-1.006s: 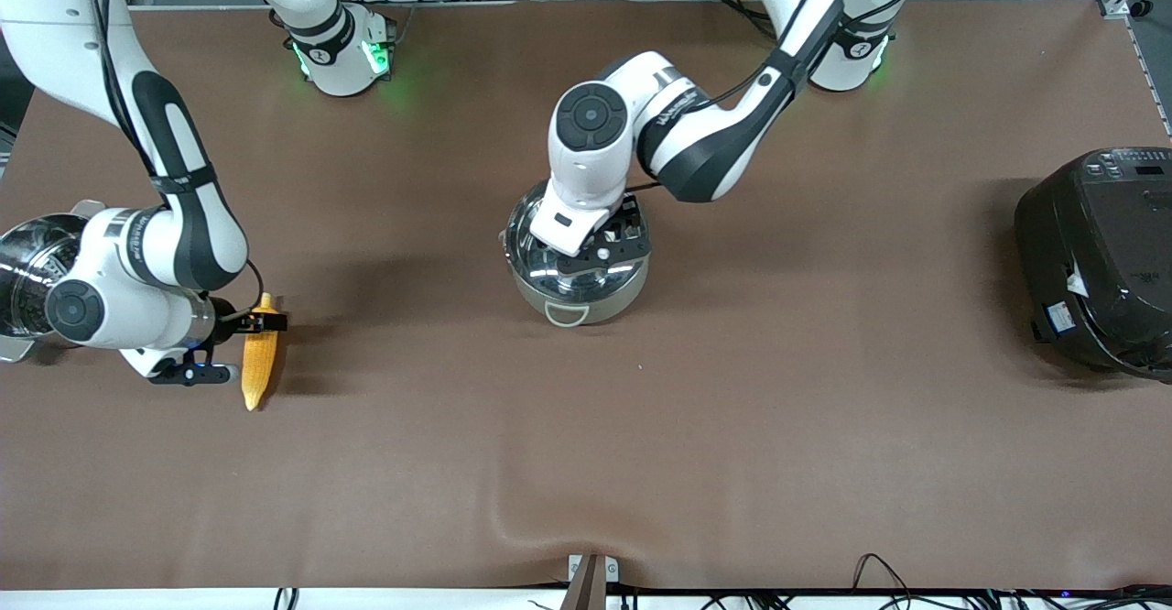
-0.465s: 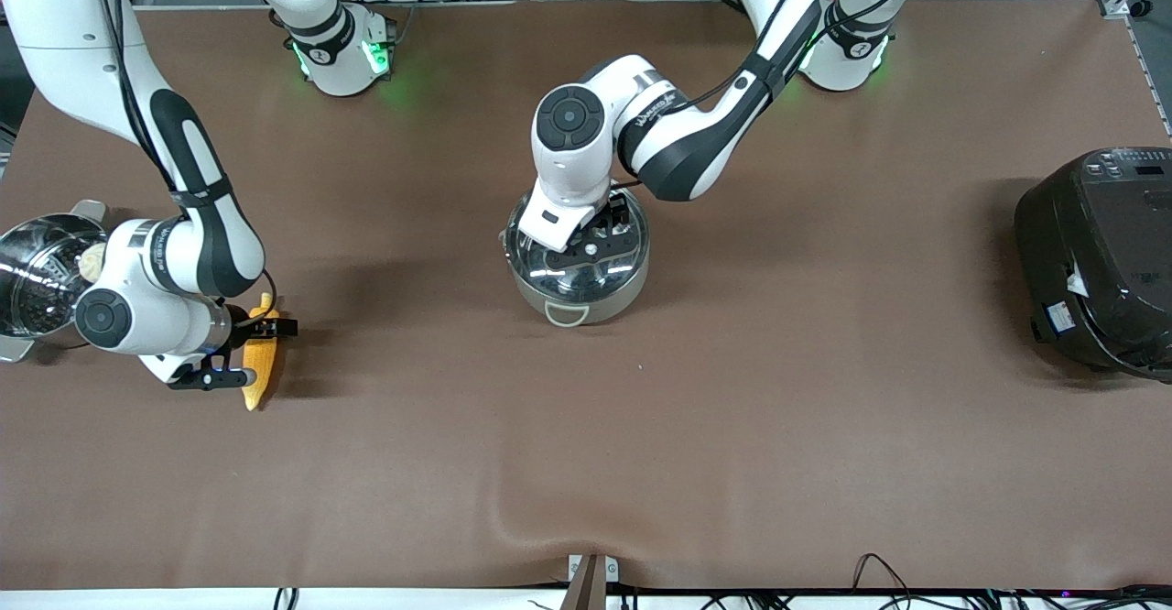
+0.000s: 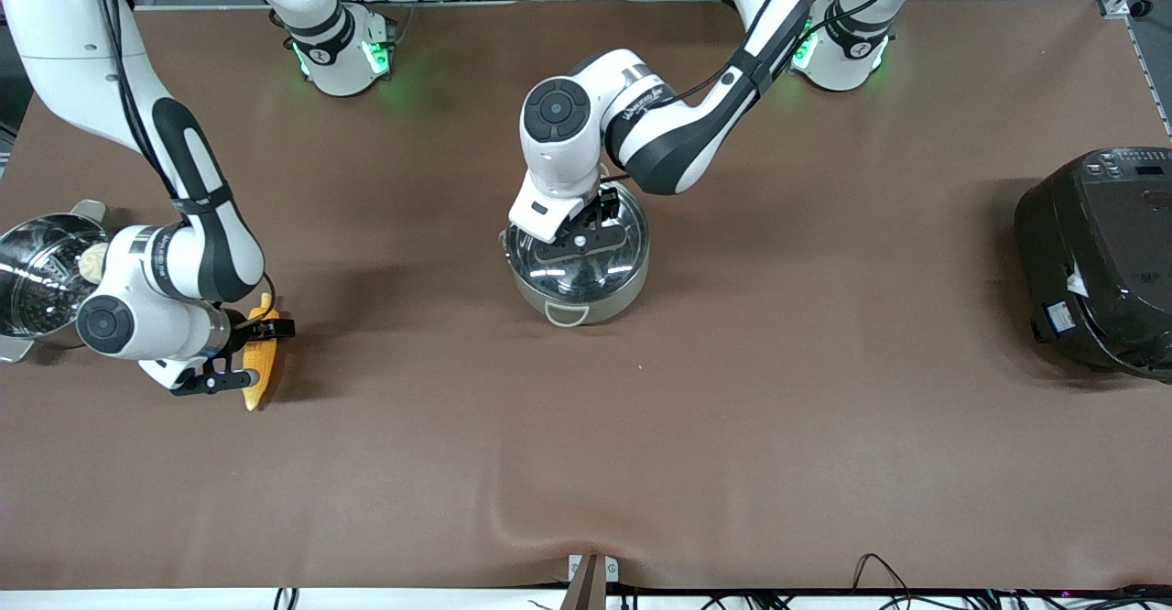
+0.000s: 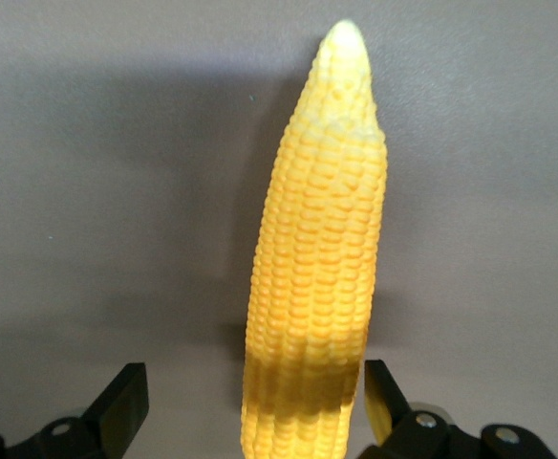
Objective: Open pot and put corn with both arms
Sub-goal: 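Grasp the lid knob with the left gripper while the right gripper grasps the corn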
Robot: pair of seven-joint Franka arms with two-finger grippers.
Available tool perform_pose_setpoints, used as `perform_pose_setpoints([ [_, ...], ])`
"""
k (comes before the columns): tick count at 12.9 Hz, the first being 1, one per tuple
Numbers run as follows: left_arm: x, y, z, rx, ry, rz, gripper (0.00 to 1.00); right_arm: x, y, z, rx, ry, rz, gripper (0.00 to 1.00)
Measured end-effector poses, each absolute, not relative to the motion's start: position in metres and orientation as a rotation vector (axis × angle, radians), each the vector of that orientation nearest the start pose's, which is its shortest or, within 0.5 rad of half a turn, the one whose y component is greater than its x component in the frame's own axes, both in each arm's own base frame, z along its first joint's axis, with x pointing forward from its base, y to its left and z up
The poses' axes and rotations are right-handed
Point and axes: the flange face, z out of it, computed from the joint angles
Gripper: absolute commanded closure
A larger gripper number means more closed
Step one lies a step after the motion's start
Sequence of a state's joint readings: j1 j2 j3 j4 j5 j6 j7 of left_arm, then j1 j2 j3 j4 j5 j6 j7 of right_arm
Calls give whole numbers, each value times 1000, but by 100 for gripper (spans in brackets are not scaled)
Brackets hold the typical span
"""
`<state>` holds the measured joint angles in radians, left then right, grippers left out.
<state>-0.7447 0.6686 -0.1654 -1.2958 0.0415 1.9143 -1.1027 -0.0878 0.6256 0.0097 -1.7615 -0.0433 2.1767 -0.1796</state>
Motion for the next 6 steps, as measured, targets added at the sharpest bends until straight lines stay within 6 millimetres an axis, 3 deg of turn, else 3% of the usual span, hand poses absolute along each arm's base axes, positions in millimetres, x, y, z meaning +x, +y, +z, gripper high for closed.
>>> perform_pose_setpoints([
  [6, 469, -554, 340, -3086, -327, 154, 40, 641, -53, 183, -3136, -235, 277, 0],
])
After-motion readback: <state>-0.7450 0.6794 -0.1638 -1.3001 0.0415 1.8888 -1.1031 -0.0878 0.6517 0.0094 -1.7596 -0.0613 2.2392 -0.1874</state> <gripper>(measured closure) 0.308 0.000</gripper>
